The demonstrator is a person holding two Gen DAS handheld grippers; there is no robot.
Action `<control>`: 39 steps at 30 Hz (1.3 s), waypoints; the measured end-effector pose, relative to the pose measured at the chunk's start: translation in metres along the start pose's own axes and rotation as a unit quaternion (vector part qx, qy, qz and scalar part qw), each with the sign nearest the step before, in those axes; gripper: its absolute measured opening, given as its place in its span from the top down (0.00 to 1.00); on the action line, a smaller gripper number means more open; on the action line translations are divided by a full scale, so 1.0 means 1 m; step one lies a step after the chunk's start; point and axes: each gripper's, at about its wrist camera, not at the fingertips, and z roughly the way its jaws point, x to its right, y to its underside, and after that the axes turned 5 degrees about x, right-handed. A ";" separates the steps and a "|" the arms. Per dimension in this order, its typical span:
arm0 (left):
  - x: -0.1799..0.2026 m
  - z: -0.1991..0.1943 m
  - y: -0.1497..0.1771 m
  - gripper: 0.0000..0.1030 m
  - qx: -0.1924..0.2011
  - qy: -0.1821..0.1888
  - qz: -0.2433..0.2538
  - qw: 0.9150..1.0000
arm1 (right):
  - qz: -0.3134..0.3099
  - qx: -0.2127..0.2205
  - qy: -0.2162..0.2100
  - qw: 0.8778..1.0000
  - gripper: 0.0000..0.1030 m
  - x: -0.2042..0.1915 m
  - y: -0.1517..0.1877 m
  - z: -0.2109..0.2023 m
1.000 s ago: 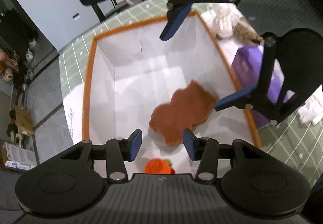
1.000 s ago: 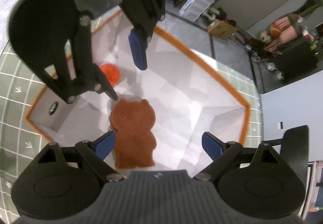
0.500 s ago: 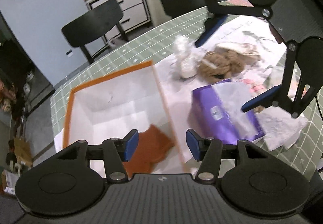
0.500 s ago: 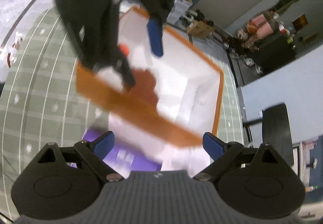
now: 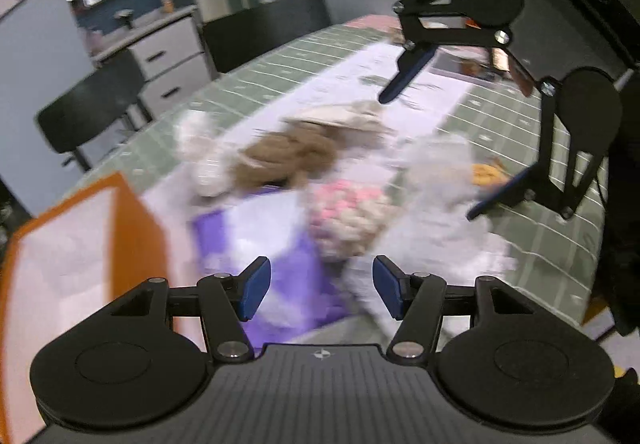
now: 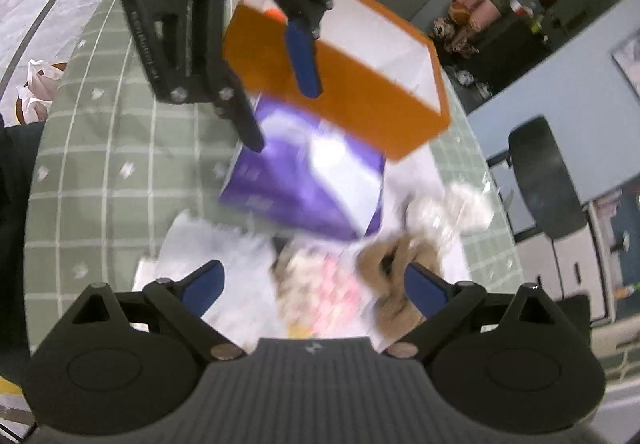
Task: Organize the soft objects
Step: 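Grasp the crumpled white tissue with the left gripper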
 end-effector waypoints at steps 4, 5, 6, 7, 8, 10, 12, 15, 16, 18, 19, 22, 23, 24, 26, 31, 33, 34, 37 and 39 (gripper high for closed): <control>0.026 0.012 0.010 0.32 -0.001 0.017 -0.004 1.000 | 0.026 -0.005 0.013 1.000 0.08 -0.015 0.032 -0.005; 0.034 0.015 0.014 0.31 -0.005 0.025 -0.005 1.000 | 0.036 -0.003 0.017 0.999 0.08 -0.018 0.041 -0.007; 0.039 0.018 0.016 0.31 -0.008 0.029 -0.002 1.000 | 0.048 0.000 0.019 0.999 0.08 -0.018 0.050 -0.009; 0.046 0.021 0.019 0.31 -0.011 0.033 0.004 0.999 | 0.056 0.001 0.022 0.998 0.08 -0.019 0.057 -0.011; 0.053 0.023 0.021 0.30 -0.012 0.037 0.013 0.999 | 0.065 0.000 0.024 0.998 0.08 -0.019 0.064 -0.012; 0.065 0.029 0.024 0.27 -0.014 0.049 0.026 0.998 | 0.083 -0.003 0.033 0.996 0.08 -0.019 0.078 -0.014; 0.077 0.037 0.027 0.26 -0.020 0.057 0.035 0.998 | 0.103 0.001 0.037 0.994 0.08 -0.018 0.089 -0.014; 0.095 0.052 0.030 0.26 -0.025 0.054 0.057 0.997 | 0.116 -0.007 0.042 0.992 0.08 -0.020 0.103 -0.009; 0.101 0.057 0.031 0.26 -0.023 0.047 0.065 0.997 | 0.115 -0.011 0.044 0.992 0.08 -0.022 0.107 -0.008; 0.108 0.067 0.032 0.24 -0.024 0.037 0.073 0.996 | 0.116 -0.015 0.045 0.992 0.08 -0.024 0.111 -0.008; 0.110 0.071 0.032 0.22 -0.026 0.035 0.075 0.996 | 0.118 -0.013 0.043 0.992 0.08 -0.025 0.112 -0.008; 0.119 0.084 0.035 0.14 -0.027 0.028 0.087 0.995 | 0.121 -0.008 0.038 0.992 0.08 -0.030 0.114 -0.009; 0.121 0.086 0.035 0.11 -0.023 0.028 0.089 0.995 | 0.119 -0.008 0.038 0.992 0.08 -0.031 0.114 -0.009; 0.122 0.087 0.035 0.10 -0.022 0.030 0.089 0.995 | 0.119 -0.009 0.038 0.992 0.08 -0.033 0.115 -0.008; 0.123 0.090 0.035 0.10 -0.023 0.036 0.087 0.995 | 0.120 -0.009 0.038 0.992 0.08 -0.033 0.116 -0.009; 0.127 0.086 0.037 0.09 -0.025 0.045 0.100 0.994 | 0.124 -0.015 0.038 0.991 0.08 -0.033 0.119 -0.006; 0.127 0.085 0.039 0.08 -0.020 0.046 0.107 0.993 | 0.124 -0.017 0.036 0.991 0.08 -0.033 0.119 -0.004; 0.127 0.084 0.040 0.08 -0.018 0.046 0.111 0.993 | 0.124 -0.018 0.036 0.992 0.08 -0.033 0.119 -0.003; 0.127 0.082 0.041 0.07 -0.016 0.046 0.119 0.992 | 0.123 -0.019 0.035 0.992 0.08 -0.034 0.118 -0.001; 0.128 0.080 0.042 0.07 -0.017 0.048 0.127 0.991 | 0.123 -0.018 0.035 0.992 0.08 -0.034 0.118 -0.001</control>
